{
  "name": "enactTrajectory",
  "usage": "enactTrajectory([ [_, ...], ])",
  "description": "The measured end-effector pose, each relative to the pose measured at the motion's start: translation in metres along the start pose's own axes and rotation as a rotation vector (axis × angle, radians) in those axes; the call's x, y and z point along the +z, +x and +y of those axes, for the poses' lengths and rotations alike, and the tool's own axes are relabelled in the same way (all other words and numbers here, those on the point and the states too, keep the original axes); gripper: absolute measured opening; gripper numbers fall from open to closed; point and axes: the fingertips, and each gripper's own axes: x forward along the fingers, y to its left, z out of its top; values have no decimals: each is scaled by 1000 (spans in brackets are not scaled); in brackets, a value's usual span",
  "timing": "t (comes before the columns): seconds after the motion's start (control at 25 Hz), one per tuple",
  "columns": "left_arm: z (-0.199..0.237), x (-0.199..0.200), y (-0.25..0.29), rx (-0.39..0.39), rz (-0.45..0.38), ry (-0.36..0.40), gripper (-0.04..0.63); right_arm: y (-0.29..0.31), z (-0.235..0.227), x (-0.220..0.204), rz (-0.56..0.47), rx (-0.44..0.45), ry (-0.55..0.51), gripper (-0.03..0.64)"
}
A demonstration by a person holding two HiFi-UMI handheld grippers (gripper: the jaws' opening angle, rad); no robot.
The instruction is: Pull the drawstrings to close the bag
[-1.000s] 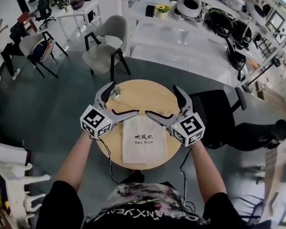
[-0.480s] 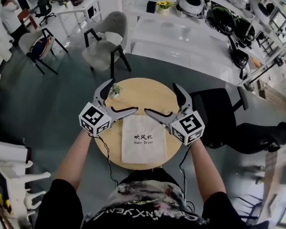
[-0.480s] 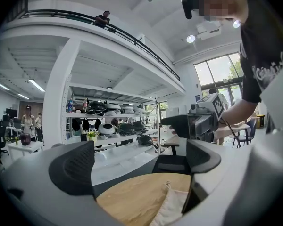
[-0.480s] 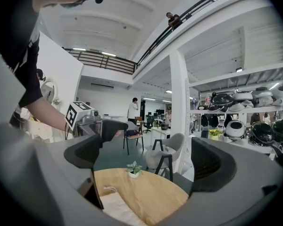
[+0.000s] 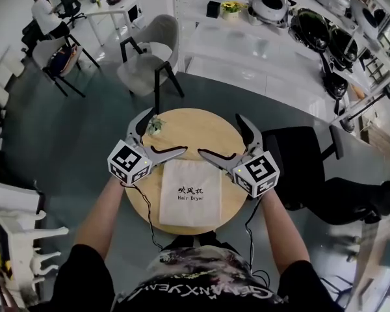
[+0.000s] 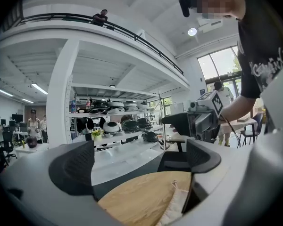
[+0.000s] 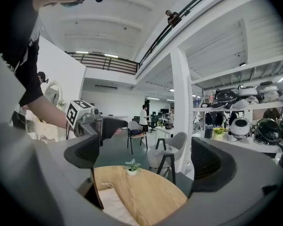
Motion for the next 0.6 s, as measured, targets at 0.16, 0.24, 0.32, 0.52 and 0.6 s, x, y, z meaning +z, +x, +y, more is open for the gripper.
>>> enactTrajectory([
  [0.16,5,-5,7,1,42,44,588,3,-13,-2,11,12,-16,586],
  [0.24,7,-8,10,-4,65,65,588,5,-19,-4,21,17,-23,586],
  [0.32,9,-11,13,-8,85,84,588,7,-25,-7,33,22,-33,586],
  [0.52,14,-22,17,-24,142,139,588,13,-33,-14,70,48,-72,586],
  [0.6,15,-27,18,-32,165,165,588,16,-34,-19,88,66,-82,586],
])
